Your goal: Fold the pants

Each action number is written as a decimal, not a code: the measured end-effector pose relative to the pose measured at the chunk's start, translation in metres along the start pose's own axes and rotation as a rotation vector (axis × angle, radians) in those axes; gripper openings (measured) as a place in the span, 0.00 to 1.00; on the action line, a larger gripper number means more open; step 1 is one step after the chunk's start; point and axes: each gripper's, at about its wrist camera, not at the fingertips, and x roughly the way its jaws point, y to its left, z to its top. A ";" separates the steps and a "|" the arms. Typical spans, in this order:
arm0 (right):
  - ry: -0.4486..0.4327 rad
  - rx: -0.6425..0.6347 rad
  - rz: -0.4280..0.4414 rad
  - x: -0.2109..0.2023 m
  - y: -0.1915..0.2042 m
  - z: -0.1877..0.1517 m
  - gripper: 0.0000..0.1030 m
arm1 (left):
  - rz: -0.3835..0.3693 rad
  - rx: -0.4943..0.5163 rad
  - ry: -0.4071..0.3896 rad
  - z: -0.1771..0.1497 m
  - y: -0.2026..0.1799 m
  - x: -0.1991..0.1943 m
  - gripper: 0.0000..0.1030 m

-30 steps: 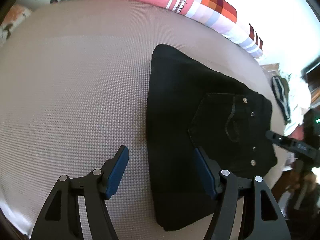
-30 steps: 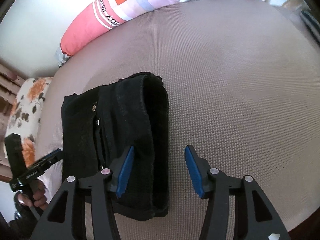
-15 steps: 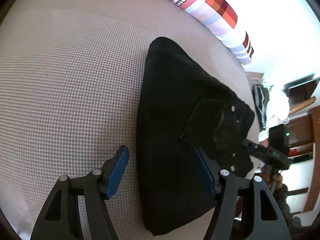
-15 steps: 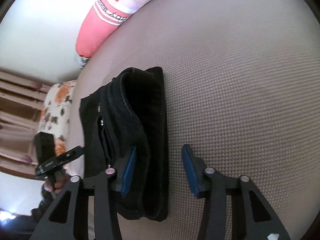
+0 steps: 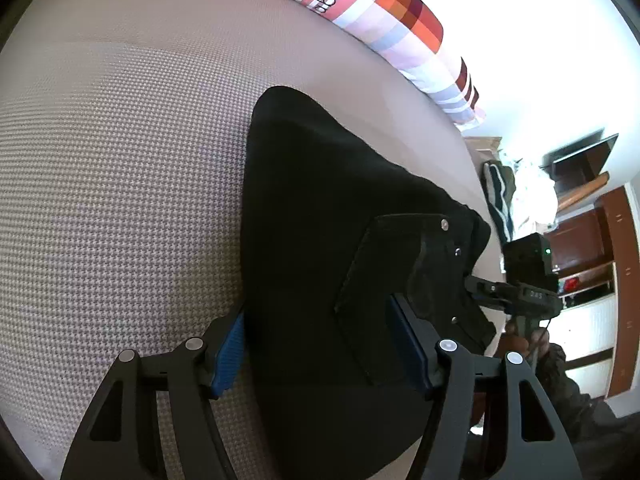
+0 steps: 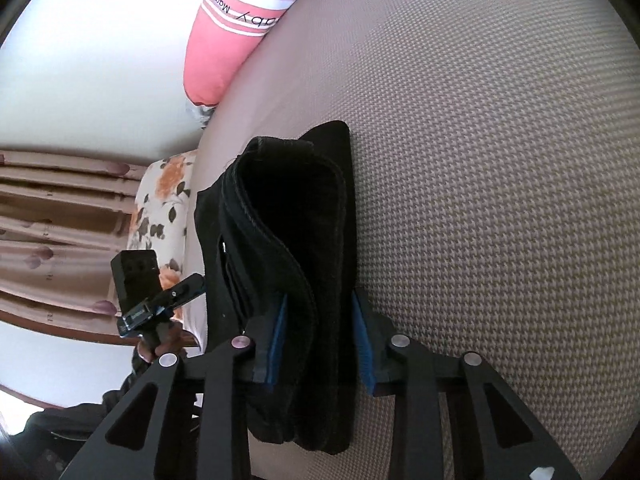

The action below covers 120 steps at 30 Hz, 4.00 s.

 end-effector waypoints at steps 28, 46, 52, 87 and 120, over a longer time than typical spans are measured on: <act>-0.087 -0.131 -0.095 0.017 0.035 0.004 0.30 | 0.196 0.046 -0.039 -0.011 -0.004 -0.009 0.34; -0.179 -0.126 -0.218 0.006 0.092 -0.012 0.19 | 0.352 0.144 -0.098 -0.027 -0.039 -0.023 0.16; -0.170 -0.126 -0.191 0.011 0.104 -0.016 0.18 | 0.332 0.141 -0.129 -0.029 -0.044 -0.040 0.15; -0.174 -0.196 -0.194 0.085 0.139 0.172 0.18 | 0.422 0.171 -0.281 0.158 -0.001 -0.029 0.15; -0.331 -0.344 -0.626 0.060 0.154 0.074 0.51 | 0.703 0.141 -0.350 0.075 0.005 -0.052 0.57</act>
